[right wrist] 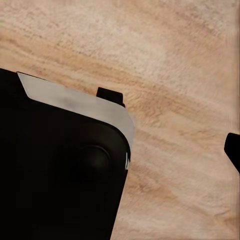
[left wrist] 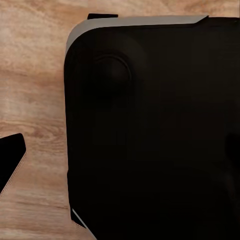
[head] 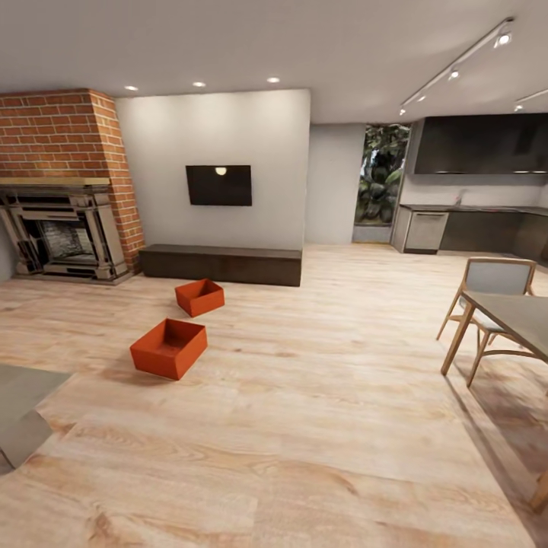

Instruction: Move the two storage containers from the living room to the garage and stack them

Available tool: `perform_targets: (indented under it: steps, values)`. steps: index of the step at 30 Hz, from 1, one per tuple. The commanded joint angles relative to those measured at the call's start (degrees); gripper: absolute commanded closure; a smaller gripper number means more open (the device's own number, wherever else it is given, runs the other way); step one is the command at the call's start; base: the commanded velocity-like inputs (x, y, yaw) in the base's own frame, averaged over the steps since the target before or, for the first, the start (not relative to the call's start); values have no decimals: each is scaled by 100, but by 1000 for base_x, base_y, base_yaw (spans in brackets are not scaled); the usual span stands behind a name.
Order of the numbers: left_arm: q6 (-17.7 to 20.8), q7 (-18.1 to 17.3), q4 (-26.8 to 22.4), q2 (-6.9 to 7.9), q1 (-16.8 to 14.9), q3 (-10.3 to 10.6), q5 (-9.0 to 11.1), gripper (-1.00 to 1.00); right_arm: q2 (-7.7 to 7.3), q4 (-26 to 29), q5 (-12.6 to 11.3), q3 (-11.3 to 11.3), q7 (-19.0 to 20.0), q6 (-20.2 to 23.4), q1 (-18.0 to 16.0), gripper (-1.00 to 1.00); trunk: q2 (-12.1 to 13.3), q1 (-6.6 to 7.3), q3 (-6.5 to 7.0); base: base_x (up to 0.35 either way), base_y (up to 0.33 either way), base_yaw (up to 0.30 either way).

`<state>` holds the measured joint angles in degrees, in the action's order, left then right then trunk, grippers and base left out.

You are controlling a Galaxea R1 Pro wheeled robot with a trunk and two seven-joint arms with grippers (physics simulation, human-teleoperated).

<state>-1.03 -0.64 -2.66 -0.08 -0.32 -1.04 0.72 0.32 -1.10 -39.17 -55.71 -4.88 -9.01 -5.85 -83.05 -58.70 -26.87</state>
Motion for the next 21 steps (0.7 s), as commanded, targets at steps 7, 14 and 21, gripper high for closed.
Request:
perform_targets:
  steps: [7,14,21]
  values:
    - [-11,-7,2,0,-3,-10,7,-100,3,-12,-38,-46,-4,-22,-4,-100,-3,-3,-6,322,0,0]
    - [-11,-7,2,0,-3,-10,7,-100,3,-11,-38,-46,-4,-22,-4,-100,-3,-3,-6,322,0,0]
    - [-11,-7,2,0,-3,-10,7,-100,3,-13,-38,-46,-4,-22,-4,-100,-3,-3,-6,322,0,0]
